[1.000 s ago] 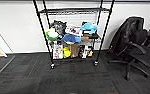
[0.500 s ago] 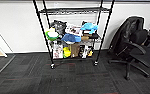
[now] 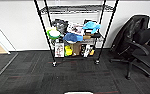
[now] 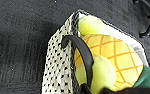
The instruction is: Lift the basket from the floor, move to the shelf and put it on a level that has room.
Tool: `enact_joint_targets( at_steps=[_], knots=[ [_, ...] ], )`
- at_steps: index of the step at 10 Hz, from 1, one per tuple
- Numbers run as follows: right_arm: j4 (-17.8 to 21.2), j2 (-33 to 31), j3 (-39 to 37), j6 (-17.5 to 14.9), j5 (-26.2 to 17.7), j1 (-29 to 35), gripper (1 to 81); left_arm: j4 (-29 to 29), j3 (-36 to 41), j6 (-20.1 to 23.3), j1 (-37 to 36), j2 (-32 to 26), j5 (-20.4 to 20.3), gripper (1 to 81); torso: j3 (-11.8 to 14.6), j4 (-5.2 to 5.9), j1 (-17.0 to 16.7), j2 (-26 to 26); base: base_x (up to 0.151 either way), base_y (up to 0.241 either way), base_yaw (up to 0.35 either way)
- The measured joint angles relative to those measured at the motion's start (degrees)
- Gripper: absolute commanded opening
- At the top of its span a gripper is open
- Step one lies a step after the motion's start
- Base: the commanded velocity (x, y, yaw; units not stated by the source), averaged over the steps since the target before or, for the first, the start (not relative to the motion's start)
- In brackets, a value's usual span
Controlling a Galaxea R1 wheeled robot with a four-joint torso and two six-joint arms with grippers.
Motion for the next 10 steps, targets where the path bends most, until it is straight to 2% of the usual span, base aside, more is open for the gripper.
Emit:
enact_joint_targets(
  at_steps=[1,5,10],
  knots=[
    [0.00,0.22,-0.28,0.00,-0.09,0.20,1.0,0.00,-0.06,-0.02,0.05,0.00,0.07,1.0,-0.02,0.37,-0.94,1.53,0.000,0.000,0.000],
    [0.00,-0.83,-0.91,0.00,-0.33,0.09,1.0,0.02,-0.44,0.02,-1.44,2.10,0.85,1.0,0.77,0.44,-5.27,8.43,0.000,0.000,0.000],
    [0.00,-1.71,0.27,0.00,-0.35,0.06,1.0,0.41,-0.91,0.00,-1.85,2.65,1.82,1.0,9.29,0.44,-11.41,17.84,0.000,0.000,0.000]
  ],
)
